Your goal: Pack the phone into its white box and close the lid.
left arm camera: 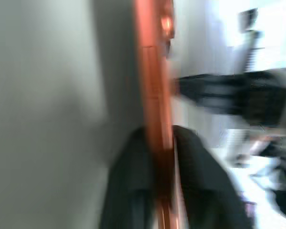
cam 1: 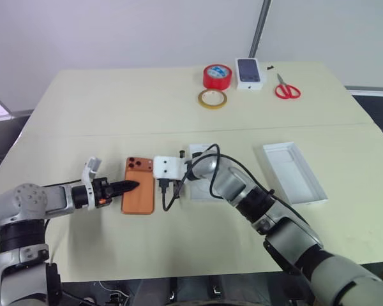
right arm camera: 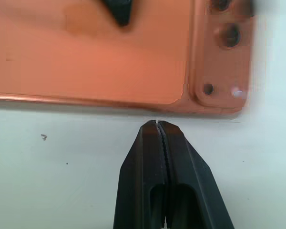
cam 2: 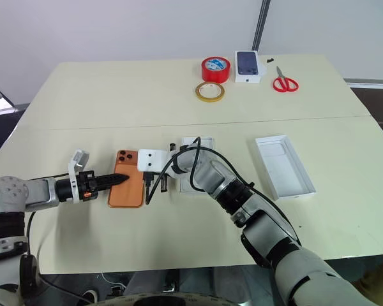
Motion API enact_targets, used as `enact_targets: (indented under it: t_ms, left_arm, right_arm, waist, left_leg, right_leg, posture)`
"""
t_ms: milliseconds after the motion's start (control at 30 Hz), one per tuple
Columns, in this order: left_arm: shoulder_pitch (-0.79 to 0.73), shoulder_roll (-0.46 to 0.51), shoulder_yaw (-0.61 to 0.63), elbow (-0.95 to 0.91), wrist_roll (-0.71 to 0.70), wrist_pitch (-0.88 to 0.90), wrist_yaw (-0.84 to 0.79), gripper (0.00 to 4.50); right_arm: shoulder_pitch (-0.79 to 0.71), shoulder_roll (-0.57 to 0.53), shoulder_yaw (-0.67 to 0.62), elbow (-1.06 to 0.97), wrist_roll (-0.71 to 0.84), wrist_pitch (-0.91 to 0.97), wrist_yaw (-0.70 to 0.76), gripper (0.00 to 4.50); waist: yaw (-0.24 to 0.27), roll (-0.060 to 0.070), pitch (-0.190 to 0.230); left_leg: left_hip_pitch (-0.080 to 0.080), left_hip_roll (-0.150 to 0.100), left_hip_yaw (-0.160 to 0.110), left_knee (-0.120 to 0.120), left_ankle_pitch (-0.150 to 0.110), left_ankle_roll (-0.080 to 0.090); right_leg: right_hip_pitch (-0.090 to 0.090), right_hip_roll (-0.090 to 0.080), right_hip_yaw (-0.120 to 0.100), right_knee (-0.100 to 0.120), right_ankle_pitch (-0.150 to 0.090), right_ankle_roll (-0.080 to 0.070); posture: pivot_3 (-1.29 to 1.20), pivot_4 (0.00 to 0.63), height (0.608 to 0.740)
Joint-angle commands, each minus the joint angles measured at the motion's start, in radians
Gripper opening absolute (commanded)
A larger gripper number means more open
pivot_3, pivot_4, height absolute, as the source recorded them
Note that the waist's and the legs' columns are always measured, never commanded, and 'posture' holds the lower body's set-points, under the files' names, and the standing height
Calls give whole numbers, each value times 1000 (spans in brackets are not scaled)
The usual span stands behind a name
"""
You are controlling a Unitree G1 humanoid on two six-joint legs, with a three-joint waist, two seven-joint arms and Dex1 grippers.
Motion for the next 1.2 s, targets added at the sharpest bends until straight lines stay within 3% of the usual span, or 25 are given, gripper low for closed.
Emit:
enact_targets:
  t_ms: [33,233,333,433,600,667,833,1200]
  left_arm:
    - [17,10,-15,12,8,2,0,17]
    - [8,11,38,46,-18,11,-9,17]
    - [-20,-4,132,92,-57,3,-3,17]
    - [-53,-36,221,120,-106,47,22,0]
    - [-70,-98,250,72,-127,93,76,0]
    - [-78,-125,268,61,-129,102,102,0]
    - [-73,-161,261,20,-126,97,138,0]
    - [-71,-183,207,-24,-120,64,147,0]
  right_arm:
    - [-2,-9,-15,1,-11,8,-9,0]
    - [6,19,-115,-50,77,-22,-48,0]
    - [24,42,-260,-118,248,13,-10,0]
    - [71,-24,-367,-184,381,46,87,904]
    - [206,-216,-380,-395,462,60,233,3372]
    - [263,-298,-364,-416,414,-85,258,3372]
    - [425,-446,-411,-505,494,-147,356,3372]
    - [519,-464,-385,-521,411,-240,242,3372]
  waist:
    - [-1,0,0]
    - [-1,-1,1]
    - [-1,-2,2]
    - [1,-2,2]
    - [22,-3,2]
    - [26,-3,2]
    - [29,-6,4]
    - [31,-8,6]
  left_leg:
    - [0,0,0,0,0,0]
    - [-1,0,0,-1,0,0]
    - [-3,0,0,-1,0,0]
    - [-8,0,0,-1,0,-1]
    - [-18,-1,0,3,1,-2]
    - [-19,-1,1,2,1,-1]
    - [-20,-1,1,1,1,-2]
    - [-17,0,1,2,1,-2]
  right_leg:
    - [0,0,0,0,0,0]
    - [-1,0,0,0,0,0]
    - [-3,0,0,0,0,0]
    - [-9,0,0,1,0,0]
    - [-15,-1,0,0,0,1]
    - [-16,-1,0,-1,0,1]
    - [-18,-1,0,-2,0,1]
    - [-17,-1,0,0,1,-1]
  posture:
    - [0,150,740]
    - [0,150,740]
    - [0,150,740]
    - [0,150,740]
    - [0,150,740]
    - [0,150,740]
    - [0,150,740]
    - [0,150,740]
